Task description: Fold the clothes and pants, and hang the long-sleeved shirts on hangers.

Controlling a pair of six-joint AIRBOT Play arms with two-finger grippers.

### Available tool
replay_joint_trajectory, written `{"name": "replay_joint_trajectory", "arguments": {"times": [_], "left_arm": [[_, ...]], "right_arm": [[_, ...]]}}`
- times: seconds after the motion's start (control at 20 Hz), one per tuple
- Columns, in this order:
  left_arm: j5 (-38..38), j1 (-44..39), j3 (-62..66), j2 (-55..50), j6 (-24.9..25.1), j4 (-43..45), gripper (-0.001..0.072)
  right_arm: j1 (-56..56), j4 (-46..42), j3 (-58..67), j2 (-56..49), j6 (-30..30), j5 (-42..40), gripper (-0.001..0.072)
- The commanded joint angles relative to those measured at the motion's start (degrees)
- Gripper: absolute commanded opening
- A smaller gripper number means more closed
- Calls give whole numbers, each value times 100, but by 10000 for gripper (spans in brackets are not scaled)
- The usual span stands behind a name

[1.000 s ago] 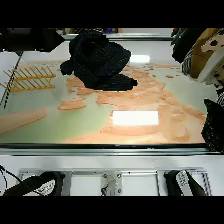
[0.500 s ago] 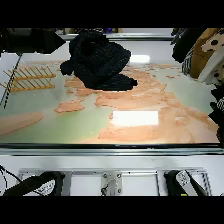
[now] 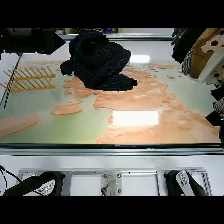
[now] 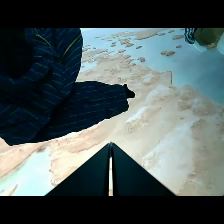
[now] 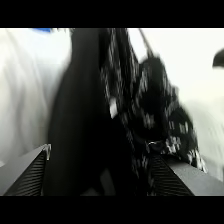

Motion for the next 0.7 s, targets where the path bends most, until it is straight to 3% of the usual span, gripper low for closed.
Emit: {"name": "replay_joint_trajectory", "arguments": {"times": [0.0, 0.2, 0.35, 0.45, 0.65], "left_arm": [[-9, -2, 0, -2, 7, 4, 17], [-105, -2, 0, -2, 7, 7, 17], [-251, -2, -2, -2, 7, 7, 17], [-332, -2, -2, -2, 7, 13, 17], [-352, -2, -9, -2, 7, 17, 16]], "right_arm": [[280, 0, 4, 649, -2, 76, 668], [1130, 76, 4, 1451, 2, 562, 668], [1967, 929, 2, 1683, -7, 1276, 668], [2603, 1202, 2, 1624, -37, 1928, 668], [4203, 1495, 2, 990, -671, 3158, 668]]}}
